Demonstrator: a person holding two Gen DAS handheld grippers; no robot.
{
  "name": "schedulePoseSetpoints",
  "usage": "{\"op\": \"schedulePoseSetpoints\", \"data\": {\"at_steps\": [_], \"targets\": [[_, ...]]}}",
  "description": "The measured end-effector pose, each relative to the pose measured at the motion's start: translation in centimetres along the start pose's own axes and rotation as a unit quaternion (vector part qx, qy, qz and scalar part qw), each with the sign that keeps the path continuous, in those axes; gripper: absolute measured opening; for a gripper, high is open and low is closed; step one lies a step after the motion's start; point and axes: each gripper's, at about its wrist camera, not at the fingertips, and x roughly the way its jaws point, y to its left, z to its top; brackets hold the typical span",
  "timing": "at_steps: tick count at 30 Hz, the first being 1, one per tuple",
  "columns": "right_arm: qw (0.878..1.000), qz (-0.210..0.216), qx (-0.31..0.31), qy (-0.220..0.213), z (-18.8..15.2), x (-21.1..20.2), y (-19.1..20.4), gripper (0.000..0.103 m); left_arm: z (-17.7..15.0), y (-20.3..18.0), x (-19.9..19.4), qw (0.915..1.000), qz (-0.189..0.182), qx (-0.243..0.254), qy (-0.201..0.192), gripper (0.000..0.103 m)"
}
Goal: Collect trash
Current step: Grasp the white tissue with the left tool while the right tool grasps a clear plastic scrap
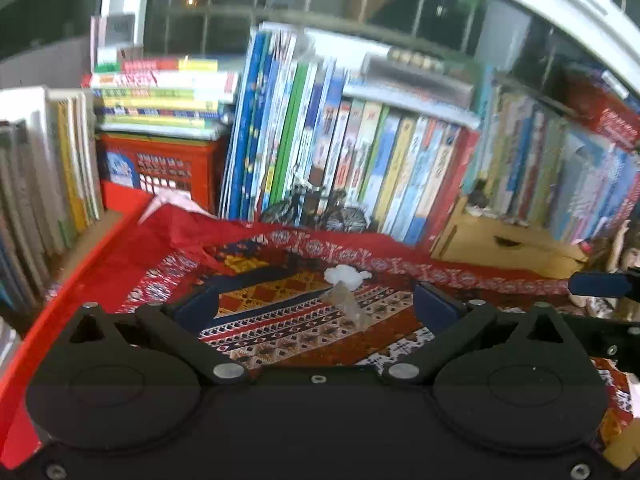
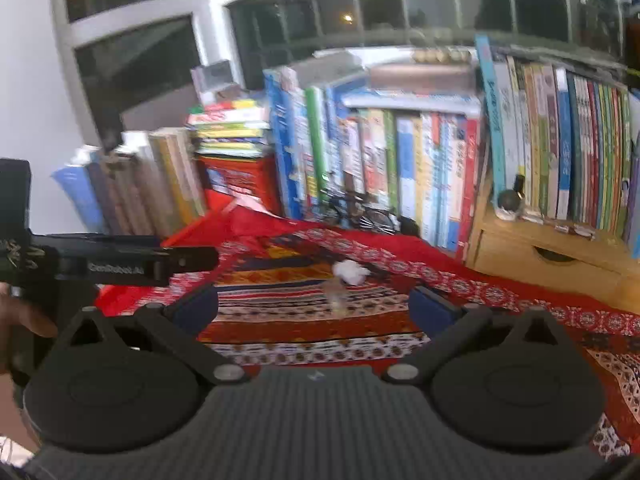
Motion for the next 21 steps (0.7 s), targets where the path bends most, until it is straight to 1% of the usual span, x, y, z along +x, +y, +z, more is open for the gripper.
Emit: {"op": "schedulePoseSetpoints", "data": {"at_steps": [3,6,10,12,14,16,18,19,20,21], "targets": [[1.0,0.002,0.002,0.019,-0.4,3.5,-1.6,0.103,0.4,0.3,3.5,0.9997,-0.007,-0.012,0.019,0.103],[1.0,0.011,-0.003,0.023,-1.1,6.6,-2.5,0.103,1.0,0.5,6.9,0.9992,-0.021,-0.014,0.03,0.103],[0.999,0.019,-0.027,0.025,-2.1,10.4,-2.6,0.097,1.9,0.3,11.9,0.9969,-0.051,0.004,0.06,0.103],[0.999,0.022,-0.037,0.024,-2.6,12.1,-2.5,0.091,2.2,0.1,14.2,0.9955,-0.066,0.015,0.067,0.103],[0.998,0.028,-0.041,0.027,-2.9,13.8,-2.5,0.088,2.3,-0.2,16.4,0.9936,-0.084,0.02,0.073,0.103],[0.998,0.033,-0.043,0.019,-3.2,15.1,-2.6,0.082,2.4,-0.4,18.8,0.992,-0.089,0.029,0.084,0.103],[0.998,0.034,-0.046,0.015,-3.5,16.5,-2.7,0.071,2.3,-0.8,20.6,0.9907,-0.092,0.042,0.091,0.103],[0.998,0.033,-0.045,0.017,-3.5,17.2,-2.8,0.069,2.3,-0.9,21.4,0.9899,-0.097,0.046,0.093,0.103],[0.998,0.031,-0.043,0.022,-3.6,17.9,-2.8,0.063,2.2,-1.0,22.0,0.989,-0.1,0.05,0.096,0.103],[0.998,0.03,-0.04,0.027,-3.7,18.6,-2.9,0.06,2.0,-1.1,22.7,0.9882,-0.1,0.055,0.102,0.103]]}}
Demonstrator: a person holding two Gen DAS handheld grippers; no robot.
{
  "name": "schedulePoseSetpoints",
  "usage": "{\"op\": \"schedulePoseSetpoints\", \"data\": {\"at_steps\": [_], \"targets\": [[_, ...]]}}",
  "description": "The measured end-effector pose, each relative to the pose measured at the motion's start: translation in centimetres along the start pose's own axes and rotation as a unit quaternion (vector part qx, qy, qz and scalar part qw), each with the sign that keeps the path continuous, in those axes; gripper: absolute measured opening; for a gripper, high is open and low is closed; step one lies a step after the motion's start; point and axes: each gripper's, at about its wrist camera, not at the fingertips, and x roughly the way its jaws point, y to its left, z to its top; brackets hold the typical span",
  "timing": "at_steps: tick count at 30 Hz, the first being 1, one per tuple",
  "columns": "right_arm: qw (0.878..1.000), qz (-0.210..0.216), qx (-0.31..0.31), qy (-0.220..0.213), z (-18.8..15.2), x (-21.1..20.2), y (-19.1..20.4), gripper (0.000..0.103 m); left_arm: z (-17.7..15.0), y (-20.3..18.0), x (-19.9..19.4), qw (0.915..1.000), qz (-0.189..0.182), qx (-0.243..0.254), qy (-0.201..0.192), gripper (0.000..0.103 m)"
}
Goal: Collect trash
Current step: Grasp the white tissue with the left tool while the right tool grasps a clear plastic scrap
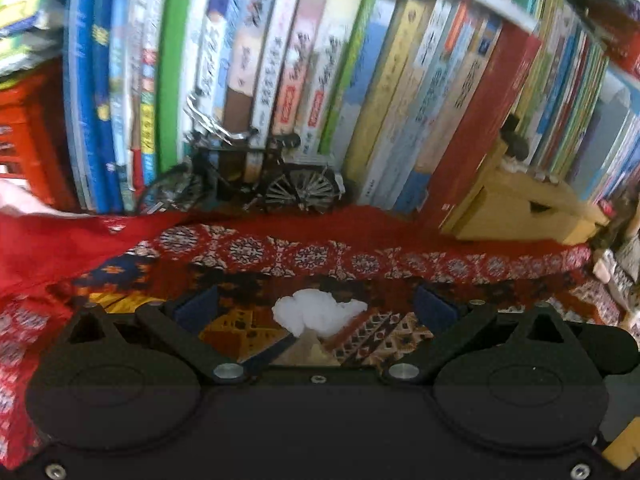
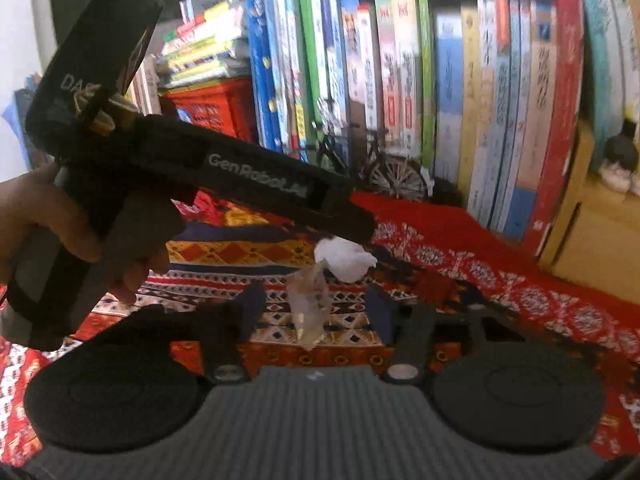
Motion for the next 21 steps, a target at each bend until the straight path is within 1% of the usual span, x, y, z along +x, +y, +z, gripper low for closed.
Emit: {"op": "schedulePoseSetpoints", "data": {"at_steps": [4,7,10,12,13,14,15,16,17,21], "targets": [[1.0,0.002,0.011,0.004,-0.6,1.5,-0.3,0.06,-0.5,0.3,2.0,0.9998,0.005,0.009,0.017,0.101],[1.0,0.011,0.012,0.007,-1.1,2.0,0.0,0.055,-0.8,0.5,2.7,0.9998,0.0,0.01,0.02,0.093],[1.0,0.016,0.014,0.01,-1.6,2.5,0.3,0.052,-0.8,0.6,3.2,0.9995,-0.011,0.01,0.029,0.081],[0.999,0.021,0.026,0.007,-1.9,2.7,0.4,0.043,-0.9,0.7,3.5,0.9993,-0.014,0.011,0.033,0.069],[0.999,0.021,0.028,0.005,-1.9,2.7,0.4,0.041,-0.8,0.6,3.6,0.9992,-0.016,0.013,0.034,0.067],[0.999,0.02,0.027,0.003,-2.0,2.7,0.5,0.036,-0.9,0.7,3.7,0.9991,-0.019,0.015,0.035,0.062],[1.0,0.019,0.025,0.002,-2.0,2.7,0.6,0.032,-0.9,0.6,3.7,0.999,-0.021,0.02,0.034,0.054],[1.0,0.017,0.023,0.002,-2.1,2.7,0.7,0.031,-0.9,0.4,3.7,0.9989,-0.021,0.026,0.033,0.049],[1.0,0.015,0.021,0.003,-2.1,2.7,0.7,0.026,-0.9,0.3,3.7,0.9988,-0.021,0.03,0.033,0.043],[1.0,0.01,0.019,0.002,-2.1,2.6,0.6,0.02,-0.8,-0.4,3.3,0.9985,-0.016,0.048,0.021,0.039]]}}
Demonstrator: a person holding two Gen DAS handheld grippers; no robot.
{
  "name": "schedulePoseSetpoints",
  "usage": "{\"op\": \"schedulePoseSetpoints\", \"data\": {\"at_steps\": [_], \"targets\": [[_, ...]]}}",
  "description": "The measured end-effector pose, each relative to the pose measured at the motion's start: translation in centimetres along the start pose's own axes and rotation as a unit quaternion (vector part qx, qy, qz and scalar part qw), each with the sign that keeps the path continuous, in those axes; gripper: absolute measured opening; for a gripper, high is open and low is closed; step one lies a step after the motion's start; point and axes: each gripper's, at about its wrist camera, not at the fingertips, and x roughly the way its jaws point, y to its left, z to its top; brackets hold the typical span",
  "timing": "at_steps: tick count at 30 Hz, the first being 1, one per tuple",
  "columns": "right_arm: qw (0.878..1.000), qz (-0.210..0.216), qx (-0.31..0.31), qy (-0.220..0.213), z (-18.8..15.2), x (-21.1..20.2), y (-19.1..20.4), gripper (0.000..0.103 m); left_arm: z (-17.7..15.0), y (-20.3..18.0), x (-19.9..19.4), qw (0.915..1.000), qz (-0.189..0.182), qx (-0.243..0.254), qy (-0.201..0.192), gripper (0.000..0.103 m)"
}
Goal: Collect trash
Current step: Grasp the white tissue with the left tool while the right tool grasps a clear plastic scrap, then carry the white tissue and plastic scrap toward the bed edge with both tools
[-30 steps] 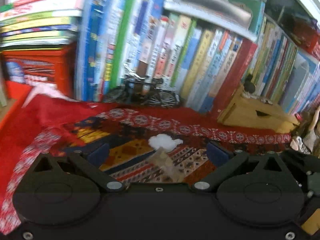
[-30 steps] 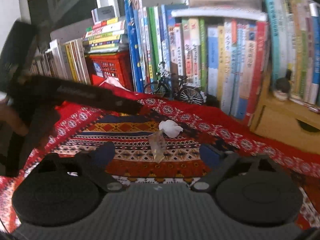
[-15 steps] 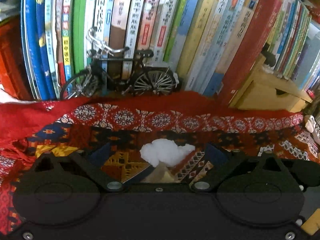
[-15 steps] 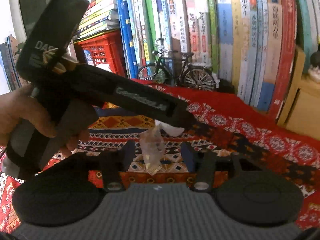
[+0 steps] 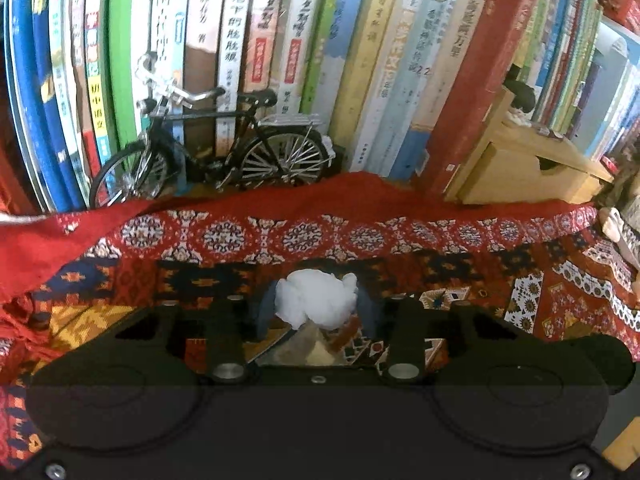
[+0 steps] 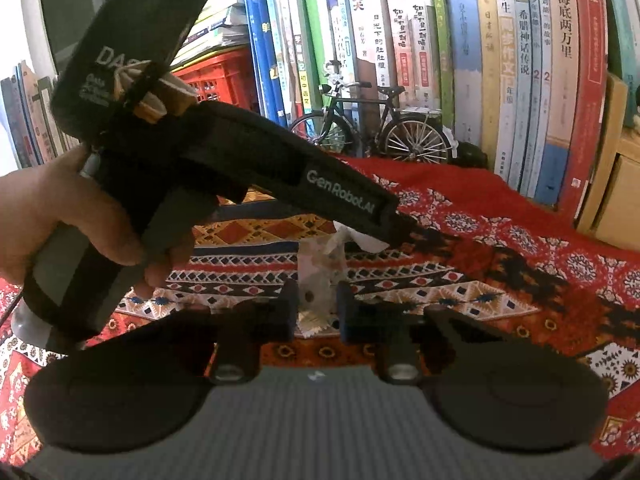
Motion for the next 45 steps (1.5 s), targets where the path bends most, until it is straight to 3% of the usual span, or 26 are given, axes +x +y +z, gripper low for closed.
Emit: {"op": "schedulePoseSetpoints", "data": {"at_steps": [3,11,20,30,45], "targets": [[1.0,-0.005,0.001,0.0,0.0,-0.1,0.1,0.016,0.1,-0.2,-0.6,0.9999,0.005,0.001,-0.01,0.039],[1.0,-0.012,0.001,-0.003,0.2,-0.7,0.4,0.016,0.6,0.1,-3.3,0.999,0.014,-0.017,-0.038,0.039],[1.0,-0.021,0.008,-0.007,0.4,-3.0,1.9,0.016,-0.8,1.8,-8.9,0.9957,0.05,-0.047,-0.062,0.039],[1.0,-0.02,0.0,-0.018,-0.2,-7.7,4.8,0.016,-5.8,1.5,-17.0,0.991,0.089,-0.066,-0.076,0.039],[0.999,-0.023,-0.008,-0.03,-3.4,-15.8,10.9,0.015,-13.9,-2.3,-26.0,0.9905,0.093,-0.058,-0.082,0.039]]}}
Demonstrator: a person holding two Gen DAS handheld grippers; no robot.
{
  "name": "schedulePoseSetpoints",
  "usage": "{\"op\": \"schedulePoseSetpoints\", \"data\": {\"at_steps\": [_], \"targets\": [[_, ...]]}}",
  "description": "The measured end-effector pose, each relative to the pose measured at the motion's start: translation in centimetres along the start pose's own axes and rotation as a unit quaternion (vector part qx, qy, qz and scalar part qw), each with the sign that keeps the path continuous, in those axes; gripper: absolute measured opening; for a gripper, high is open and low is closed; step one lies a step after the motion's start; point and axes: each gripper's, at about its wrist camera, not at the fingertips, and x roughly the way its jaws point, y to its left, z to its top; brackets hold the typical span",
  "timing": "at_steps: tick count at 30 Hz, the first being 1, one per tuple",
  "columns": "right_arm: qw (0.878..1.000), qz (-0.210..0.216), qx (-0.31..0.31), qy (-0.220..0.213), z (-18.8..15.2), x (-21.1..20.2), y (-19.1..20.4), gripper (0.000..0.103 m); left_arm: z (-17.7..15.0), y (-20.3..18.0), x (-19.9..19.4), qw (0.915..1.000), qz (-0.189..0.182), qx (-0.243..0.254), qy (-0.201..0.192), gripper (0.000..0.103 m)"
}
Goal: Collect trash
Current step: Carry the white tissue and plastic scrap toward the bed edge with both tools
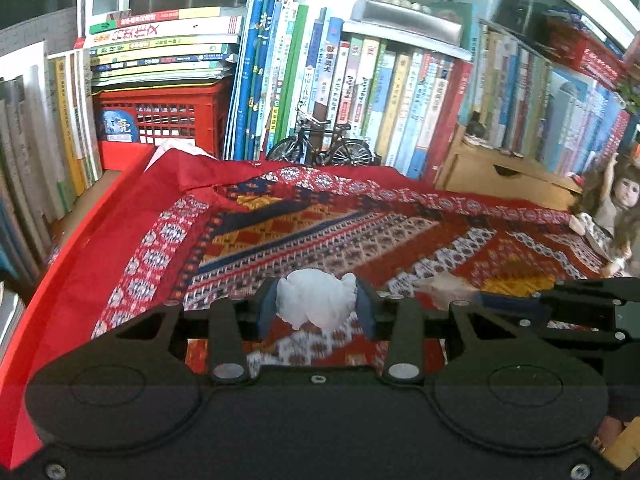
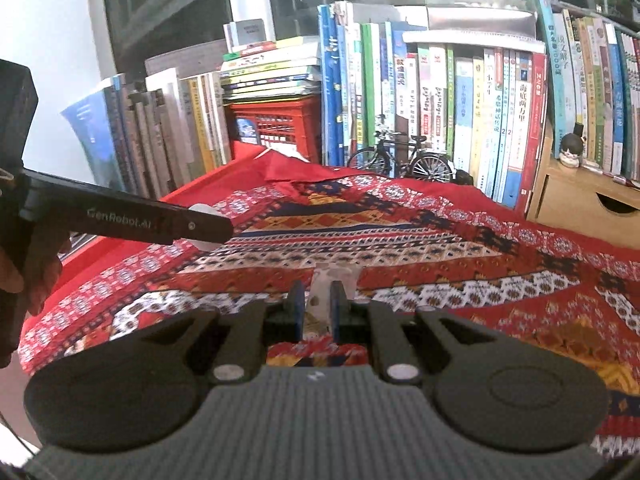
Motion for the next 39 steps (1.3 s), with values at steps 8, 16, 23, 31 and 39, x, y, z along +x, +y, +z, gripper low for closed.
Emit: {"op": "schedulePoseSetpoints", "data": {"at_steps": [8,16,23,31,39], "targets": [[1.0,-0.001,-0.006,-0.014,-1.8,-4.4,4.0,0.015,-3.3,-0.1,-6.2,0.9998,0.0,-0.007,-0.019,0.039],[1.0,0.001,-0.016,-0.024,-3.3,-8.1,7.8,0.015,-6.3,0.3,-12.3,0.999,0.005,-0.012,-0.044,0.039],[0.999,0.016,-0.014,-0.044,-4.4,-11.7,11.0,0.015,-9.5,0.4,-17.3,0.9985,0.008,-0.008,-0.053,0.039],[0.998,0.03,-0.012,-0.06,-5.9,-15.9,13.9,0.016,-13.3,-0.3,-21.6,0.9985,0.008,-0.009,-0.053,0.039],[0.997,0.032,-0.013,-0.067,-7.5,-18.9,15.9,0.016,-15.9,-0.8,-24.6,0.9982,0.005,-0.019,-0.057,0.039]]}}
